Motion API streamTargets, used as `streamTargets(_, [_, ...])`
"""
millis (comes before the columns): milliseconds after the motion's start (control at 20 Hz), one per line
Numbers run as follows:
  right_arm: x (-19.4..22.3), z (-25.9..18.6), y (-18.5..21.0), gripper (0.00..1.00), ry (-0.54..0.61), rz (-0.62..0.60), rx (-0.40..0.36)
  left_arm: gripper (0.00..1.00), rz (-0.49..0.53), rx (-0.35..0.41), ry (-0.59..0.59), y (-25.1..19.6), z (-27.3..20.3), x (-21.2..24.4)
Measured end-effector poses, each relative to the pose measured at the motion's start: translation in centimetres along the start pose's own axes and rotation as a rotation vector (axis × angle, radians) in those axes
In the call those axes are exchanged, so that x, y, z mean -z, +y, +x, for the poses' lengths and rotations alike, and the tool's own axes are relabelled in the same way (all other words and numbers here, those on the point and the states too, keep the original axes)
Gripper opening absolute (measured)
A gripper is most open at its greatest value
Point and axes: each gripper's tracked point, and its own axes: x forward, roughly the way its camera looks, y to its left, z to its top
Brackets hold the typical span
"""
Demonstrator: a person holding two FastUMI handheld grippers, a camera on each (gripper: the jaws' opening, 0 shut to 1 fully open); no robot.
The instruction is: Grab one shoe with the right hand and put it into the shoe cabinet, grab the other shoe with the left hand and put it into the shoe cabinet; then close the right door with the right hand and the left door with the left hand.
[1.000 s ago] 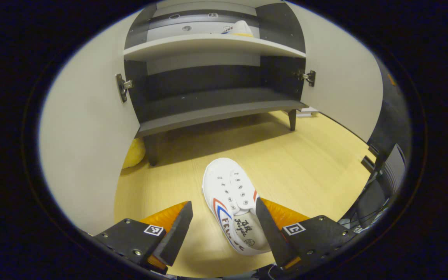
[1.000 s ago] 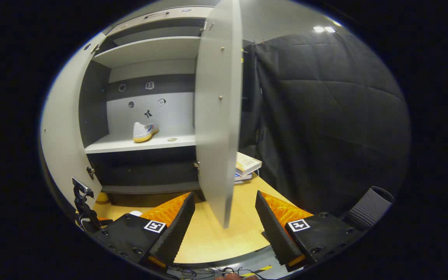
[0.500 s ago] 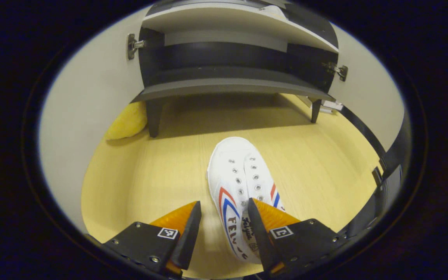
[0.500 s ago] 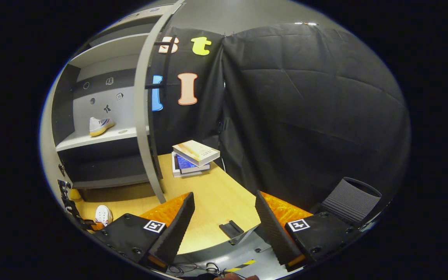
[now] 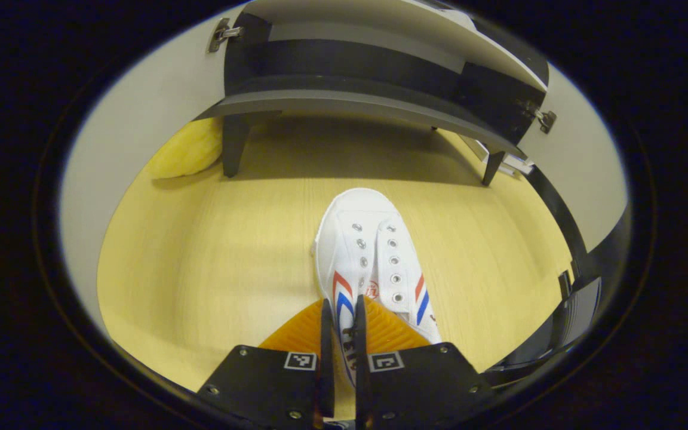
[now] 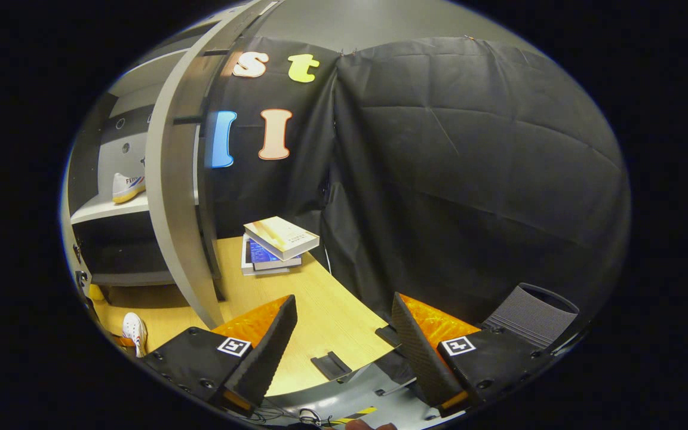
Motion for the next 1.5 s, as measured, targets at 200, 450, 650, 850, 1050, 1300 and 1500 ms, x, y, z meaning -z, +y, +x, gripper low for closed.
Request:
streamTargets(200, [-0.5,2.6,-0.8,1.00,0.000,0.017,-0.007,0.02,0.021,-0.056,0.004,0.2,-0.5,0.0])
streamTargets(450, [-0.9,4.7,-1.7,0.97,0.000,0.036,-0.016,0.02,-0.040,-0.079,-0.029,0.3,-0.7,-1.2])
streamTargets(650, [-2.0,7.3,-2.1,1.00,-0.005,0.036,-0.032,0.02,-0.044,-0.079,-0.090,0.7,-2.7,-3.4])
streamTargets(850, [-4.0,9.8,-2.3,0.97,-0.045,0.025,-0.056,0.02,-0.047,-0.067,-0.210,1.7,-5.8,-6.1])
streamTargets(1050, [-6.1,12.5,-1.8,0.98,-0.097,0.060,-0.090,0.01,-0.001,-0.060,-0.344,1.8,-6.6,-6.7])
streamTargets(1300, [-6.4,14.8,-1.9,1.00,-0.113,0.106,-0.104,0.01,0.021,-0.062,-0.539,1.9,-6.8,-7.1])
streamTargets(1500, [-5.7,14.6,-2.1,1.00,-0.112,0.124,-0.119,0.01,0.040,-0.085,-0.647,1.8,-5.8,-6.9])
